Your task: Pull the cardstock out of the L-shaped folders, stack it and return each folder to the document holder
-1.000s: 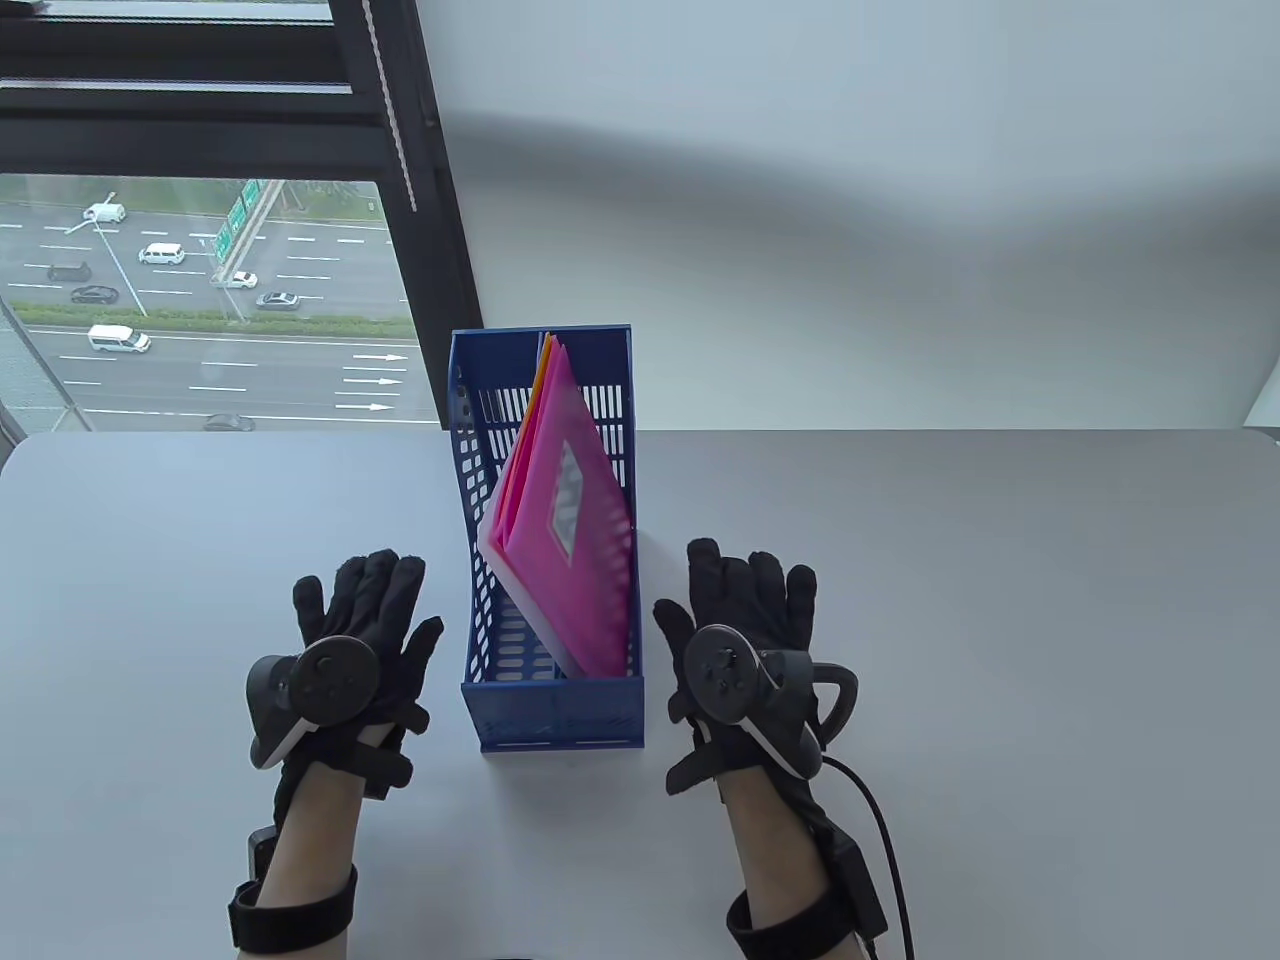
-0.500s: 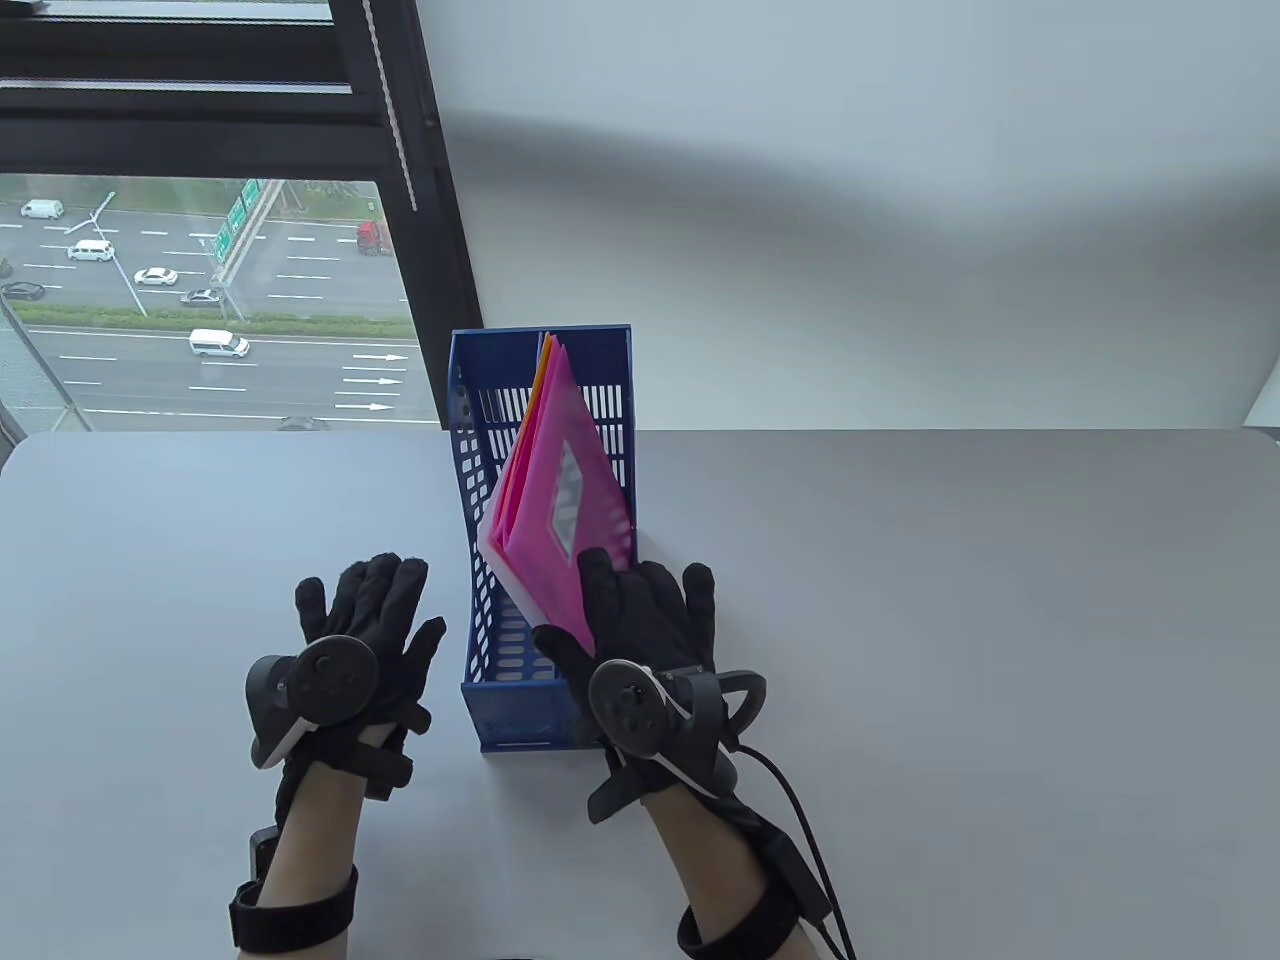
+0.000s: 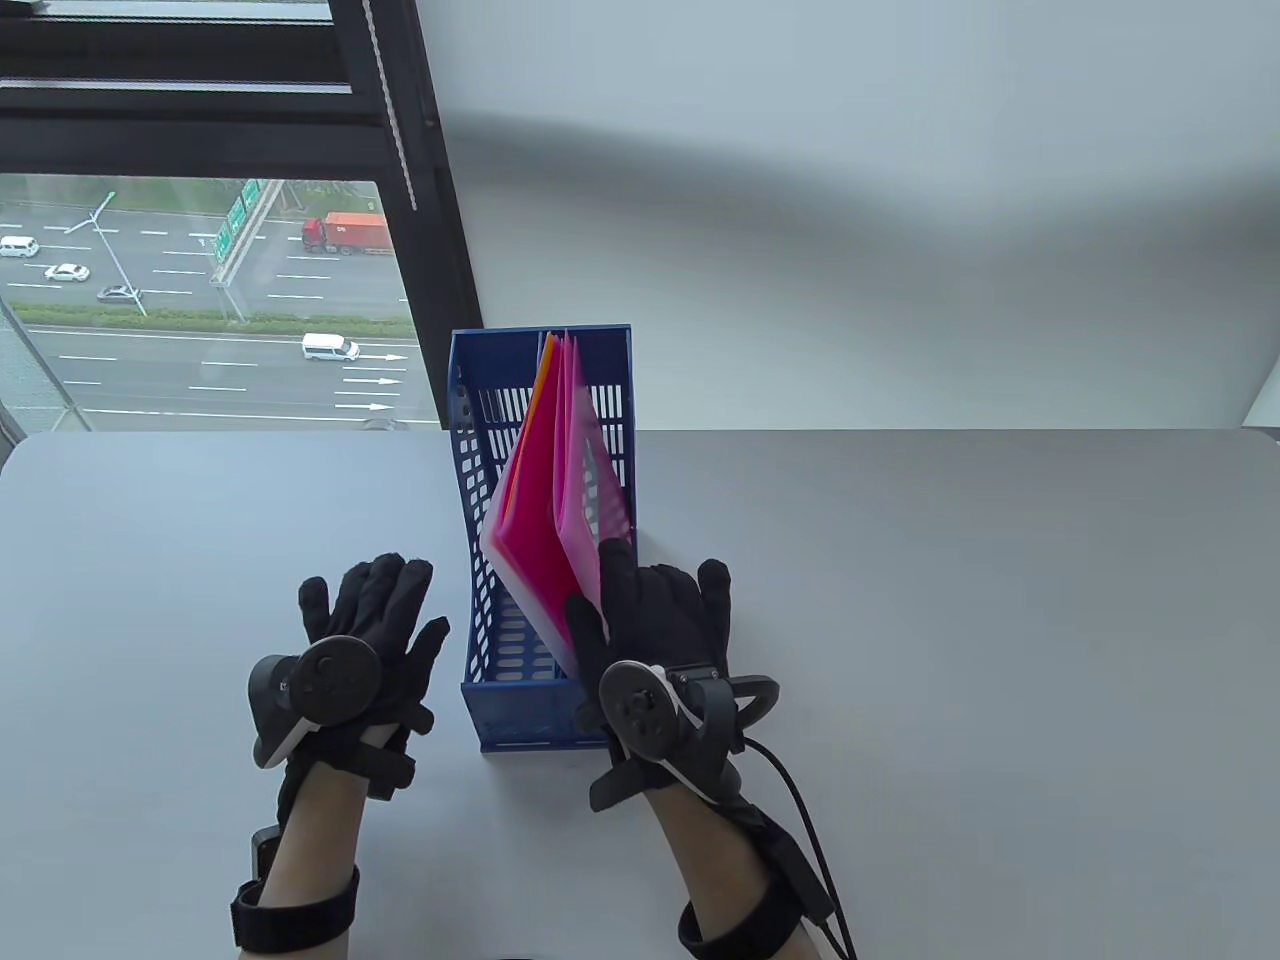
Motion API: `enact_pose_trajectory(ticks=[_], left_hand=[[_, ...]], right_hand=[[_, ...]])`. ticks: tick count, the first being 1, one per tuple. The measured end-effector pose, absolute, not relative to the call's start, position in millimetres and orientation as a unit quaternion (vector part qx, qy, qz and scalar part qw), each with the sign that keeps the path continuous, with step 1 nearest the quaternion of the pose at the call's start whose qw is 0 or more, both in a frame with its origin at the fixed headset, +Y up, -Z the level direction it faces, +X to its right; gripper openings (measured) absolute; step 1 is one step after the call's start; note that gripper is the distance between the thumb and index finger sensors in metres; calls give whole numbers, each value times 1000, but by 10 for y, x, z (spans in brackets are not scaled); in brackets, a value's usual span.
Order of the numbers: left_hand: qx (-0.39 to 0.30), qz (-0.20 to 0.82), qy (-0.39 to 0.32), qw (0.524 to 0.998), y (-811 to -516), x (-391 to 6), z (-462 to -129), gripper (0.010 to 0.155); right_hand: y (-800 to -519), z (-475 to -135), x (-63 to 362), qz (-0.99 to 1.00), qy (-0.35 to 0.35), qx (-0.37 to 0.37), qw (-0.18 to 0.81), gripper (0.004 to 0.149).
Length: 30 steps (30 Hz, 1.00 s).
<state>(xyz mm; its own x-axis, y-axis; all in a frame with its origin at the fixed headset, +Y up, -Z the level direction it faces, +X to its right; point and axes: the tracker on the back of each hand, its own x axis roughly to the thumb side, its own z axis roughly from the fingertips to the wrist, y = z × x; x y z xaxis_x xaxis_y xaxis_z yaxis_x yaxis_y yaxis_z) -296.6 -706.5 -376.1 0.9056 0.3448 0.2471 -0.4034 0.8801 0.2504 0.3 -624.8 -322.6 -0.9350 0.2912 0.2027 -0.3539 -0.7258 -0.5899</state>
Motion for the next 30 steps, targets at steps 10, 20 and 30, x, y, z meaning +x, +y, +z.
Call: enact_pose_trajectory(ticks=[10,20,30], left_hand=[[152,199,-94,964,-7066,-2975,-3760,64],[161,204,-95,961,-7031,-2994,-3749,64],[213,233,-99,944,-6800,-3051,-3635,63]], right_hand=[[-6325,-3382,62,952,-245,19,185,52],[-6138,-3239,171,918,-335,33,210,45],[-5863,-2988,272,881,-407,45,237,45]])
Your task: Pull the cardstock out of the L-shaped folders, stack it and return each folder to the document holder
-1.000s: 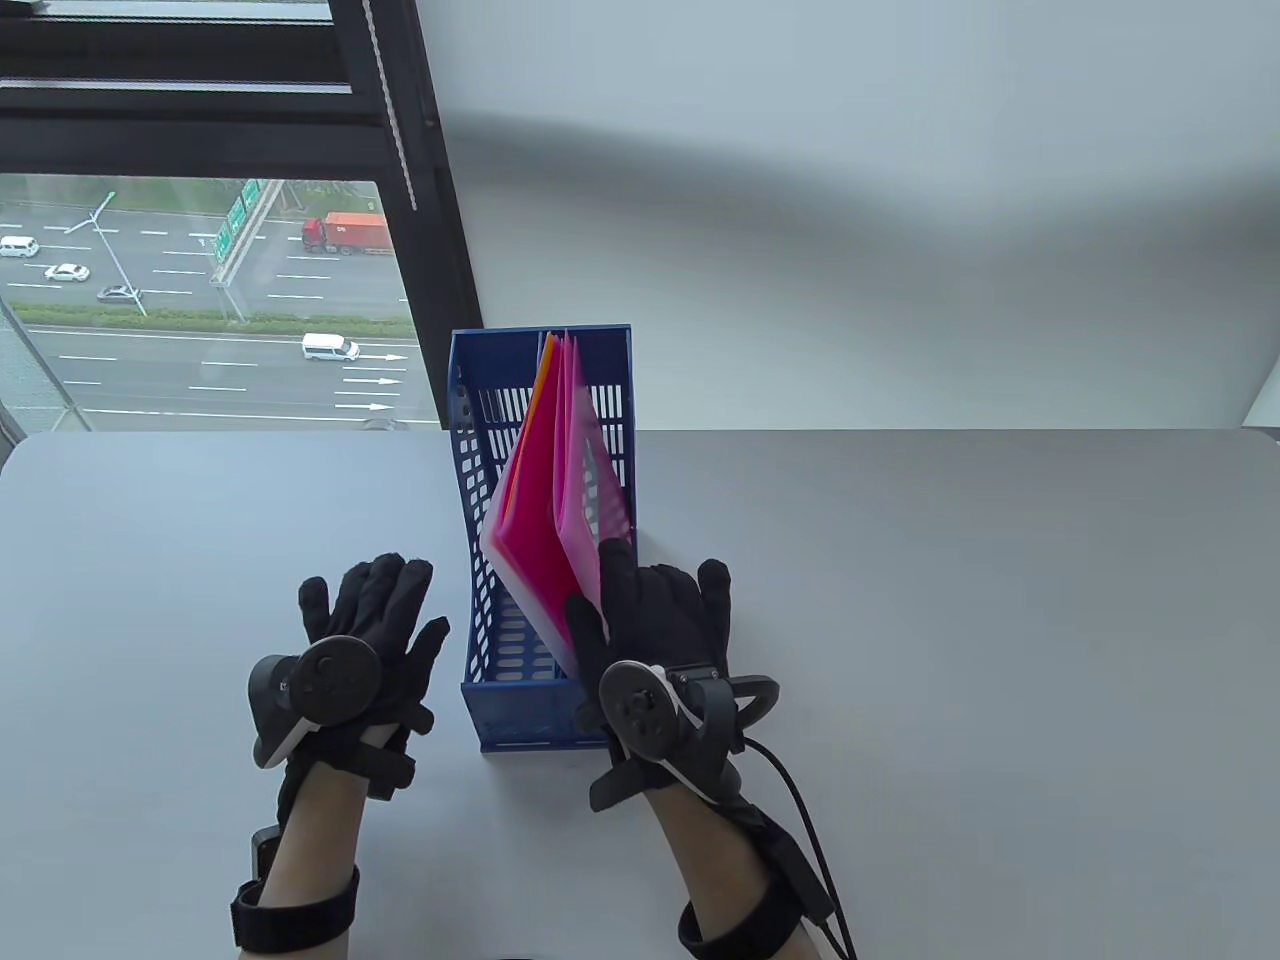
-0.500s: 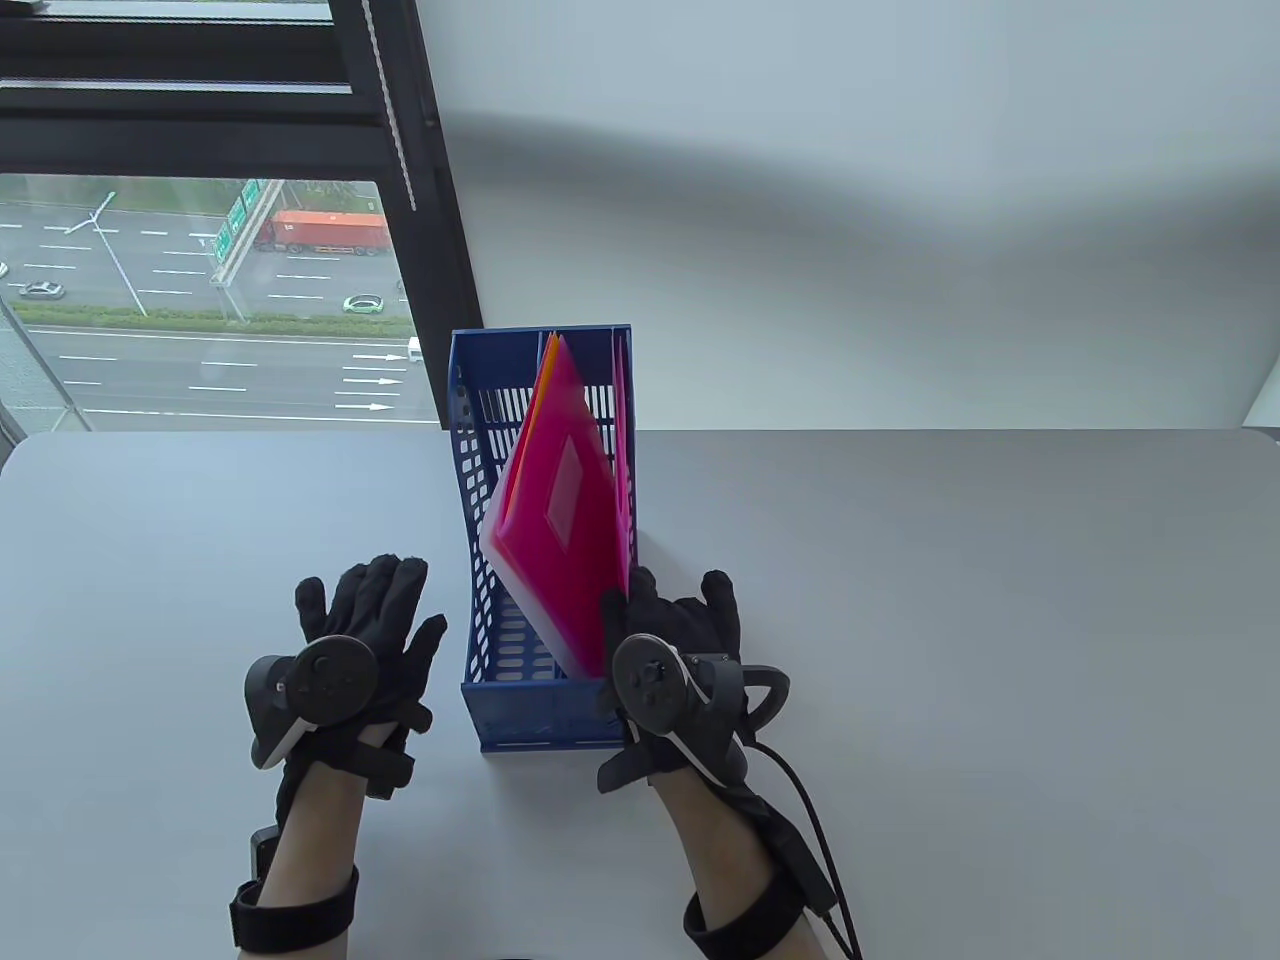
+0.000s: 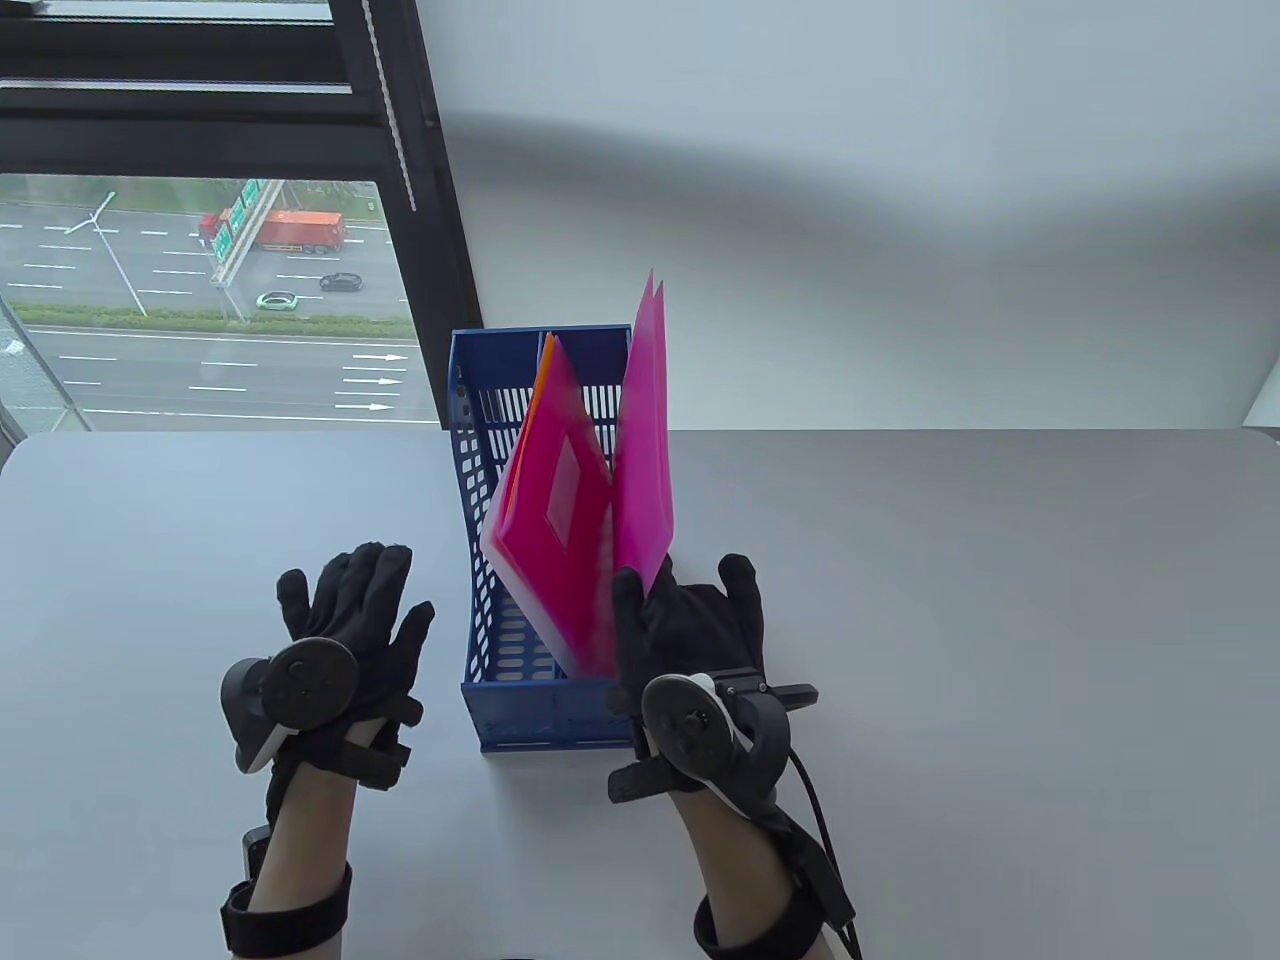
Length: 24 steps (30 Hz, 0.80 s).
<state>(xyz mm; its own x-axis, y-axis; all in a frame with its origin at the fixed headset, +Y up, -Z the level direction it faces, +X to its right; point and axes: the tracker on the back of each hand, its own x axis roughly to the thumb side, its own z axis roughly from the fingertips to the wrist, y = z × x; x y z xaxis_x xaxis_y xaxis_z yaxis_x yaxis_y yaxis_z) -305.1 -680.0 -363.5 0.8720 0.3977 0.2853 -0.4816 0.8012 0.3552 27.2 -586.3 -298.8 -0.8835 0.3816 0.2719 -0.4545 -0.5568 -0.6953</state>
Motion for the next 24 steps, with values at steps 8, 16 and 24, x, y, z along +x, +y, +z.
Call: enact_pose_trajectory(ticks=[8,16,24], left_hand=[[385,235,-113,885,-6163,-2982,-3171,51],[409,220,-252,849,-5755,-2364,-2716,54],[277,119,-263,916,-5980,-1702,-2747,81]], right_hand=[[-5681,-2811,393,854,-440,49,274,45],[-5610,-2720,414,840,-439,60,313,46],[-5601,-2662,315,825,-410,99,376,47]])
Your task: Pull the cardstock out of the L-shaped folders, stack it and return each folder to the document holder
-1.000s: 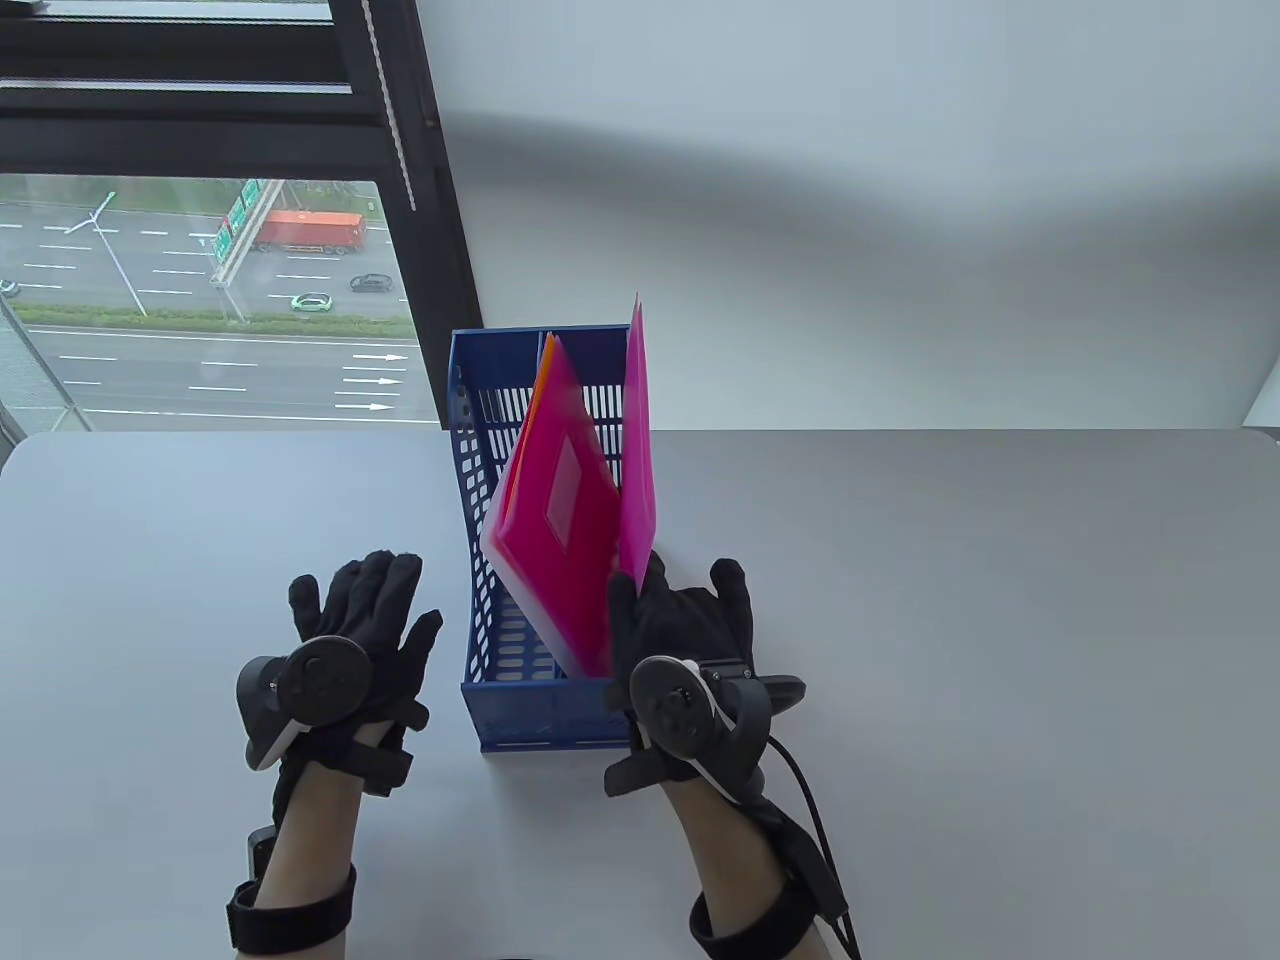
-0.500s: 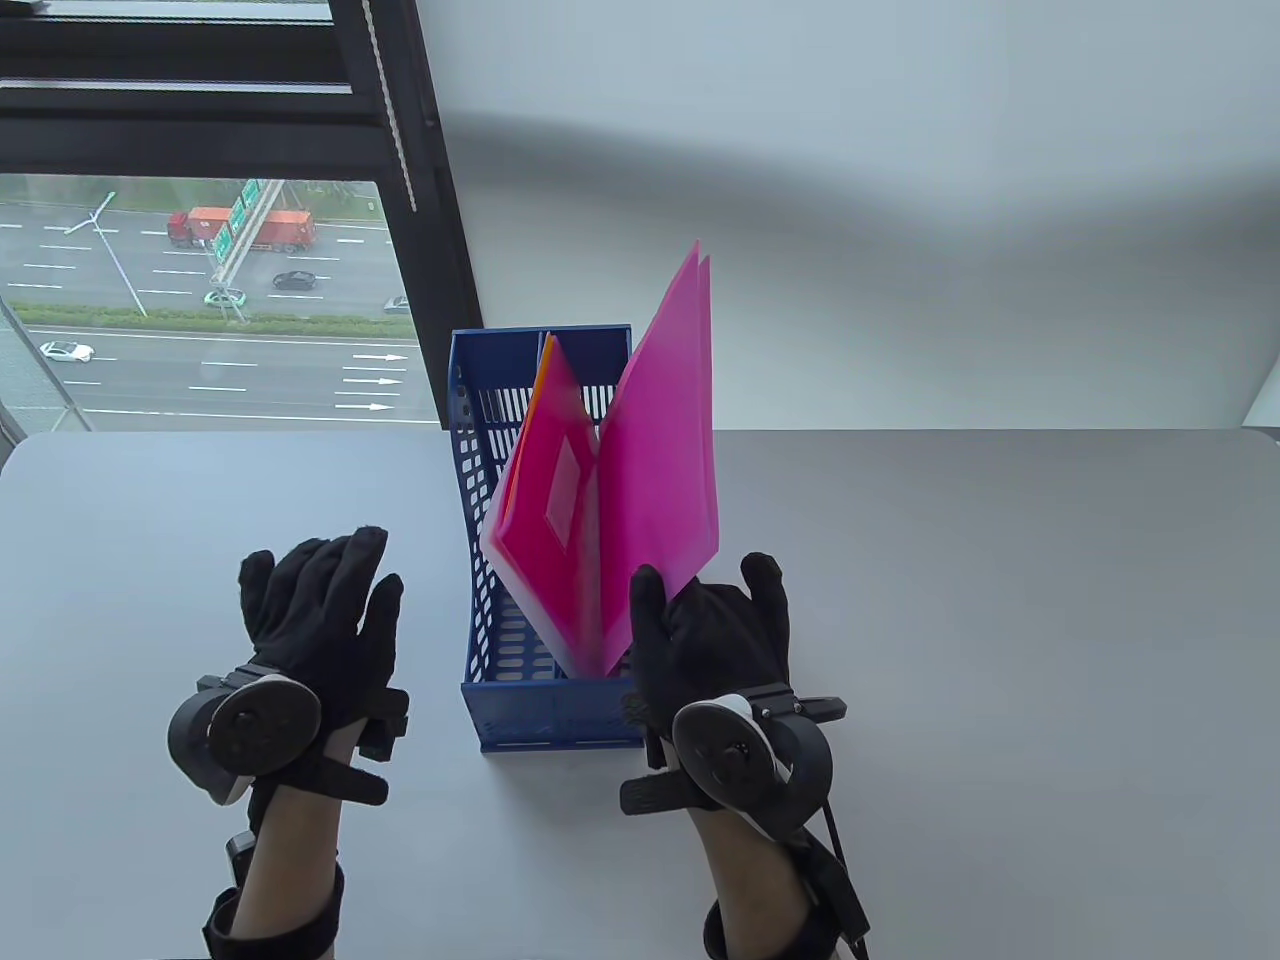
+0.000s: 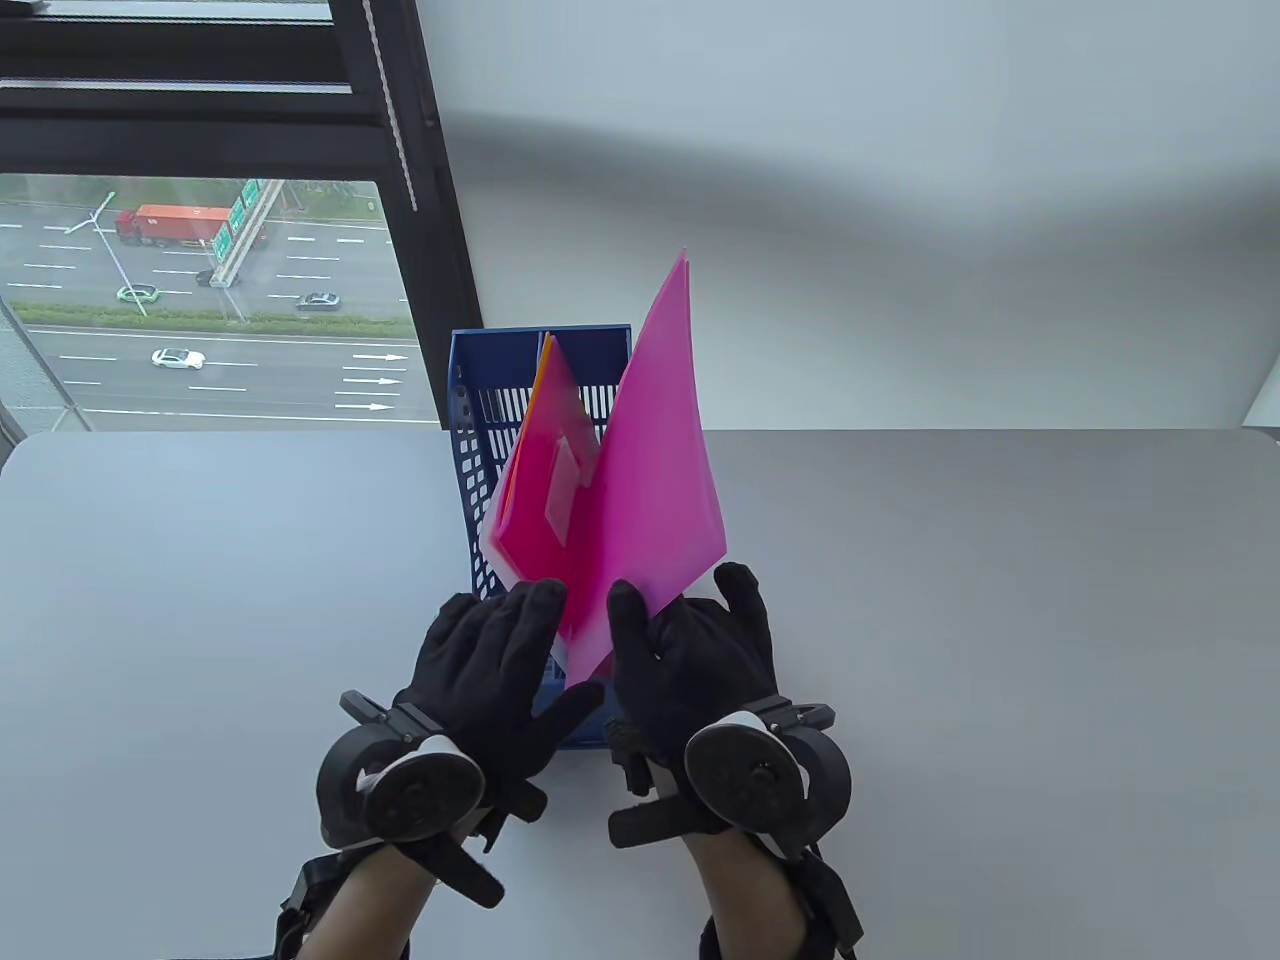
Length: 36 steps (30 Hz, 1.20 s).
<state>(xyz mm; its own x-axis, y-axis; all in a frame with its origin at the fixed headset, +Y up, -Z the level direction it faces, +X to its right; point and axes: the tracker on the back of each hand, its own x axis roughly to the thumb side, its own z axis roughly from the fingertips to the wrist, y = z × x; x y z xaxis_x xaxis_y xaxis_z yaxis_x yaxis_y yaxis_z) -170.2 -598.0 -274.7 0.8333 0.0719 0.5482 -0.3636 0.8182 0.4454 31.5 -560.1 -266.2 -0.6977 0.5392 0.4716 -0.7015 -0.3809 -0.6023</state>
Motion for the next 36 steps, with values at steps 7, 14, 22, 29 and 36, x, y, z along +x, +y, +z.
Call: enact_pose_trajectory(ticks=[7,14,22,29,36], left_hand=[[289,97,-250,919,-6043,-1595,-2754,67],[376,147,-228,886,-6008,-1680,-2710,54],[382,291,-197,855,-5864,-2189,-2802,50],[333,446,-187,810,-5773,-2684,-2872,46],[207,543,-224,782,-5855,-2926,-3073,44]], right_hand=[[-5604,-2638,195,827,-370,137,400,49],[-5590,-2626,213,818,-343,157,433,56],[-5556,-2627,386,796,-333,177,473,65],[-5509,-2679,729,793,-346,135,483,49],[-5557,-2803,1025,788,-322,107,513,50]])
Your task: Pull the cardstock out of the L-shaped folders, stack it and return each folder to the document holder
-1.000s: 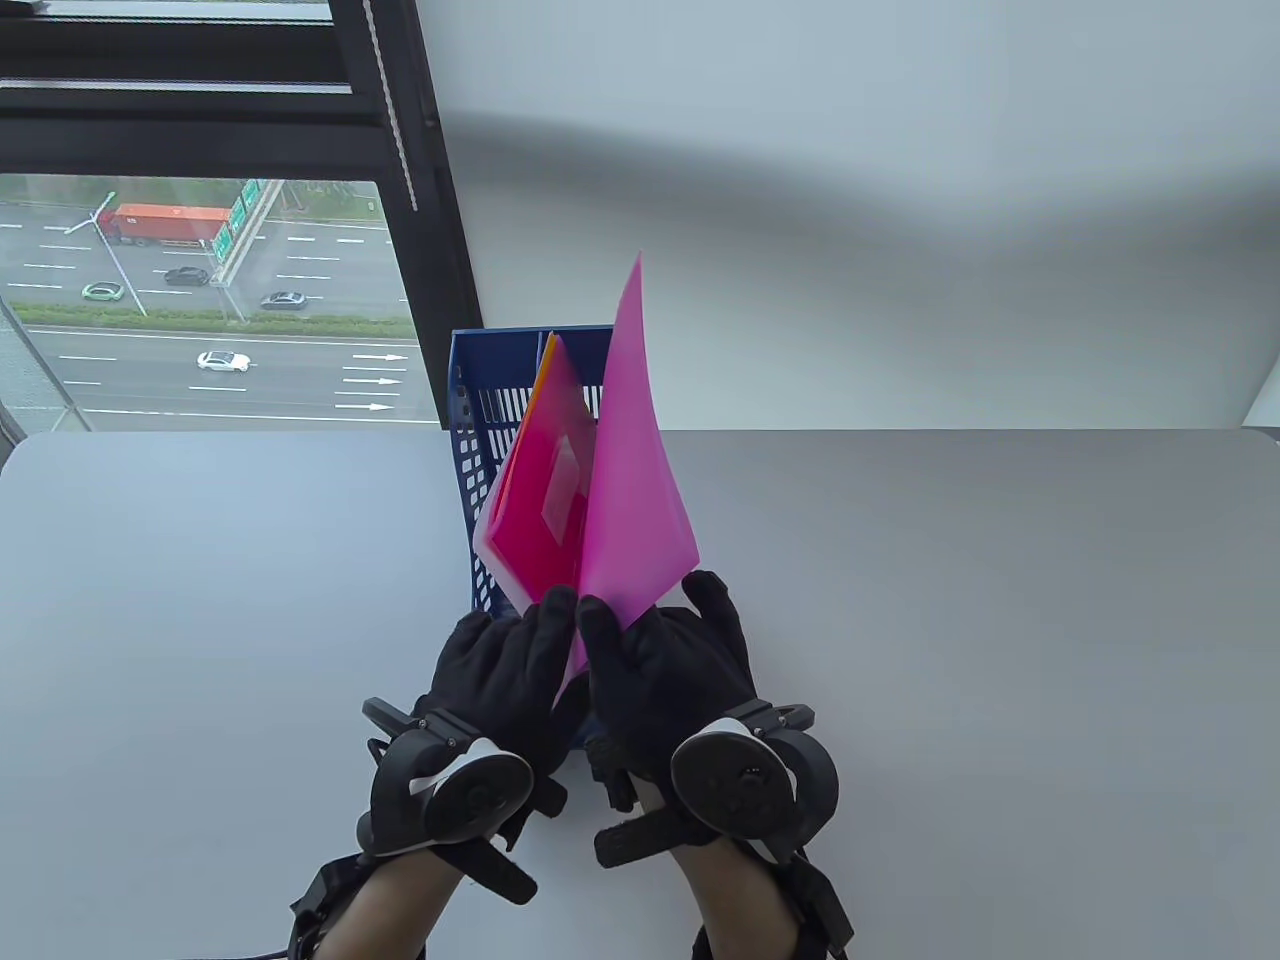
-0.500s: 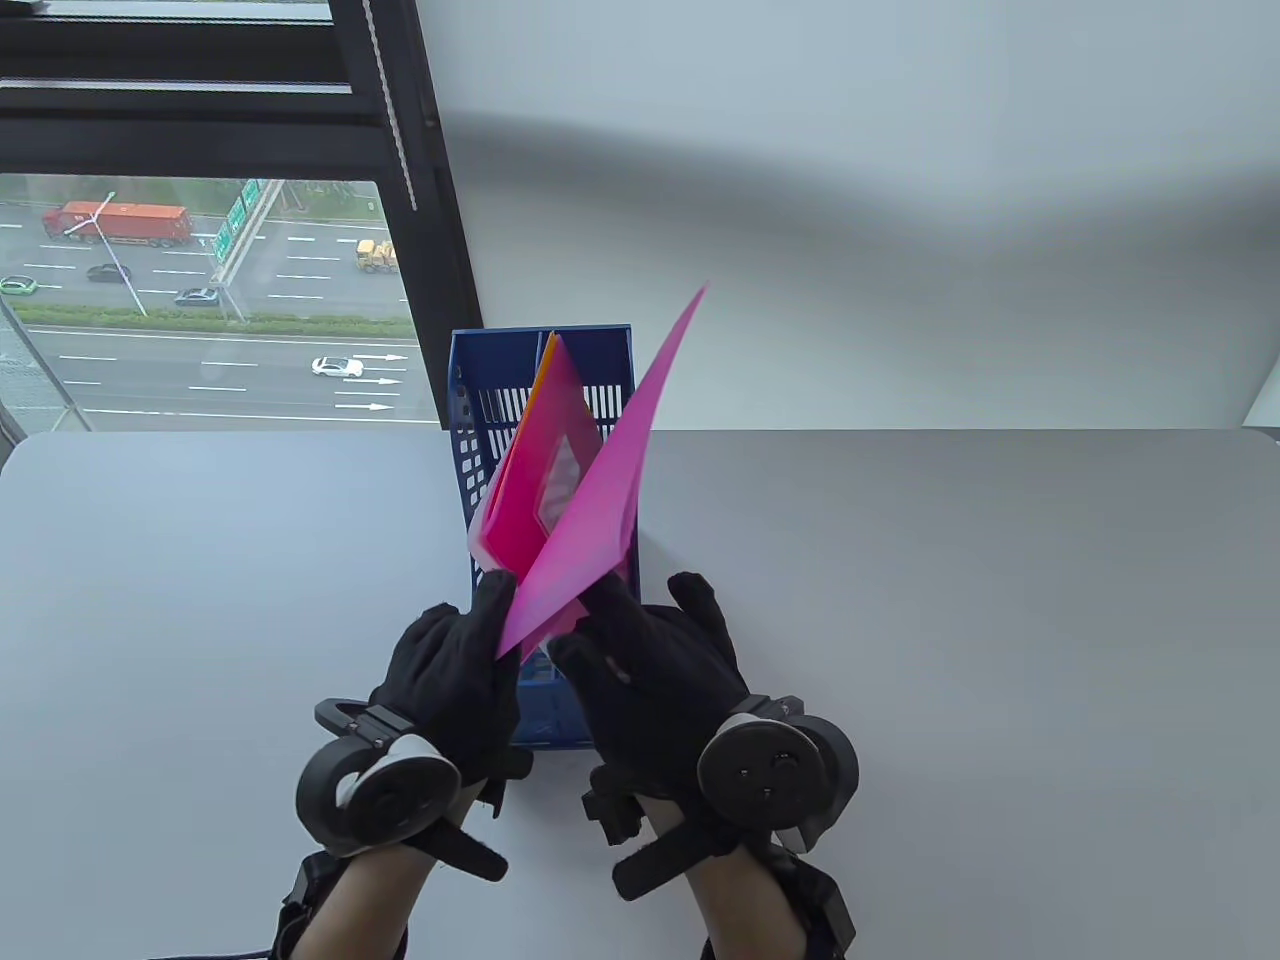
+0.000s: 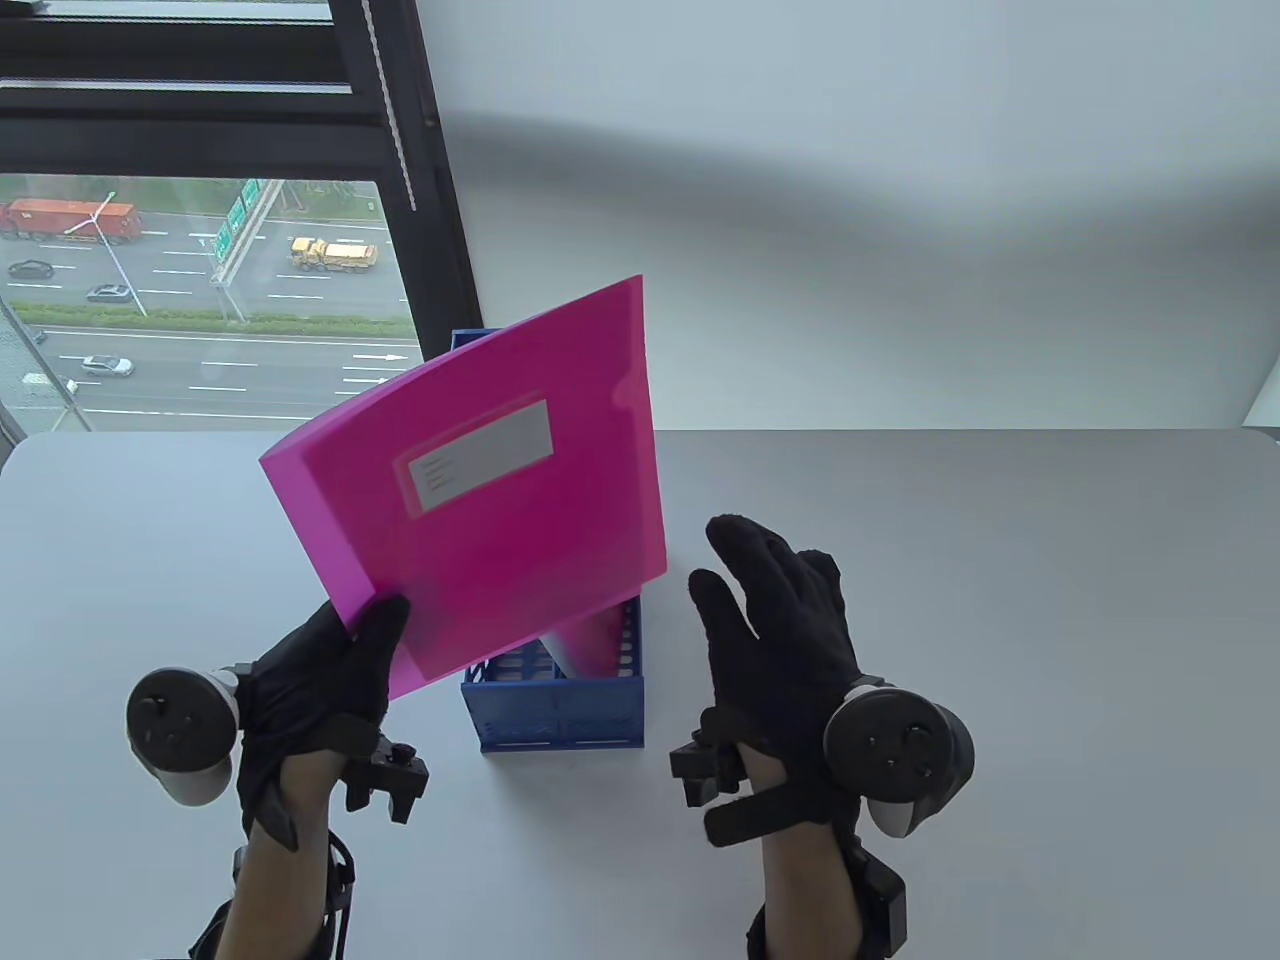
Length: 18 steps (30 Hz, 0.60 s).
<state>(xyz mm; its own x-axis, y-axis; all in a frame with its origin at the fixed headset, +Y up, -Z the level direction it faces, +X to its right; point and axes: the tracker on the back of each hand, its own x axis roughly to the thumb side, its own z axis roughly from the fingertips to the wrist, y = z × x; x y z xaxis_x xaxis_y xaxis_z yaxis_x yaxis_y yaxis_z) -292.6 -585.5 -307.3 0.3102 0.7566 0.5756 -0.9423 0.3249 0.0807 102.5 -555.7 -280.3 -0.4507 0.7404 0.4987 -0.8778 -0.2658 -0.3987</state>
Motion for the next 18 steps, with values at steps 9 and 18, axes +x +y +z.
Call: enact_pose_trajectory(ticks=[9,18], left_hand=[[29,630,-283,722,-6256,-3037,-3470,43],[-25,635,-308,708,-6399,-2976,-3582,43]], right_hand=[[-5772,-3078,1123,731,-182,138,644,60],[-5880,-3217,1015,746,-147,140,635,60]])
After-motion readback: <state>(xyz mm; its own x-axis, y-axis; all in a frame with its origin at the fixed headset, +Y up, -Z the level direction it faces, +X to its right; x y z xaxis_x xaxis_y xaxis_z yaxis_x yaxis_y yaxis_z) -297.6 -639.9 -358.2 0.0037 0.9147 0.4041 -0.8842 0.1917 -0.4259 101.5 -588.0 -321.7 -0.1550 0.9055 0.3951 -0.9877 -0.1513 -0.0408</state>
